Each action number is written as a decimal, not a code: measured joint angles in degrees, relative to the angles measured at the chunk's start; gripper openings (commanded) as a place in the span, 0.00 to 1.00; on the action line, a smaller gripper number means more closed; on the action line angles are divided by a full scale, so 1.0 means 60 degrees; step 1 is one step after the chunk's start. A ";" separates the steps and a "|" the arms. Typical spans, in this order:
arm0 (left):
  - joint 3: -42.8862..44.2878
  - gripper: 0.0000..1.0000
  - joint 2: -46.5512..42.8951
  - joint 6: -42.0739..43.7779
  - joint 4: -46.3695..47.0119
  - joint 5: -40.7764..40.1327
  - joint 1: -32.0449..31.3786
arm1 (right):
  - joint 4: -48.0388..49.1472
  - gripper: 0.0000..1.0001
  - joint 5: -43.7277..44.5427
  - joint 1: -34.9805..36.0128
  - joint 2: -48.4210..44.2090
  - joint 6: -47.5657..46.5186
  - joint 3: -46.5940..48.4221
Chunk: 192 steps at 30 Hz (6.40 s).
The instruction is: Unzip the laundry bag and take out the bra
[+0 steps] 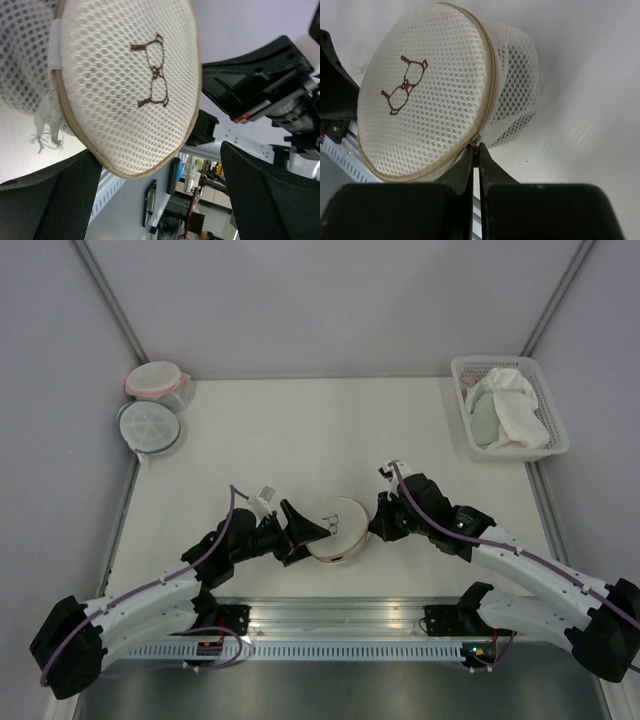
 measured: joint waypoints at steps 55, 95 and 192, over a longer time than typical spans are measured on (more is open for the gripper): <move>0.1366 0.65 0.4925 -0.1665 0.3712 -0.2386 -0.1679 | 0.1596 0.00 -0.1588 0.0364 -0.0204 0.0648 -0.1370; 0.4590 0.82 0.5439 0.4681 -0.0874 0.2350 0.1931 | -0.1253 0.00 0.4838 0.0022 0.1137 0.1049 0.0685; 0.0131 0.99 -0.4368 0.0736 -0.3690 -0.3464 -0.0102 | -0.1173 0.88 0.3486 0.3060 0.4033 -0.0707 0.2932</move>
